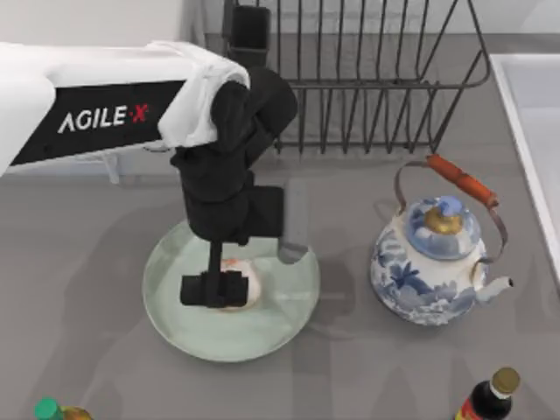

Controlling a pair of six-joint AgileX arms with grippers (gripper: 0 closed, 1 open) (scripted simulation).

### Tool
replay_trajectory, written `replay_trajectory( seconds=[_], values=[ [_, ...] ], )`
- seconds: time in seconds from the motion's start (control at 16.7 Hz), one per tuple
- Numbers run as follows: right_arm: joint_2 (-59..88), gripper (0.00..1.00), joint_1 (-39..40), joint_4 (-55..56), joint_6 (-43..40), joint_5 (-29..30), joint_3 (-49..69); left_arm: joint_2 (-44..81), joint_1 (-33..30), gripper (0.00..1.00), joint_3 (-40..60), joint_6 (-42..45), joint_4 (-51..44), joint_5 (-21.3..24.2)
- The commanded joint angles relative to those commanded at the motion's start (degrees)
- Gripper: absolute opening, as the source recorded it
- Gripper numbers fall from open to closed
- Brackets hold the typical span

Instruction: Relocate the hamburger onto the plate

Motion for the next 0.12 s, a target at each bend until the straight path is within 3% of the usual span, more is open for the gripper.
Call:
replay_trajectory(
  seconds=[0.12],
  values=[
    [0.0,1.0,0.0,0.0,0.0,0.0,0.0,0.0,0.0,1.0,0.0,0.0,0.0,0.0]
  ],
)
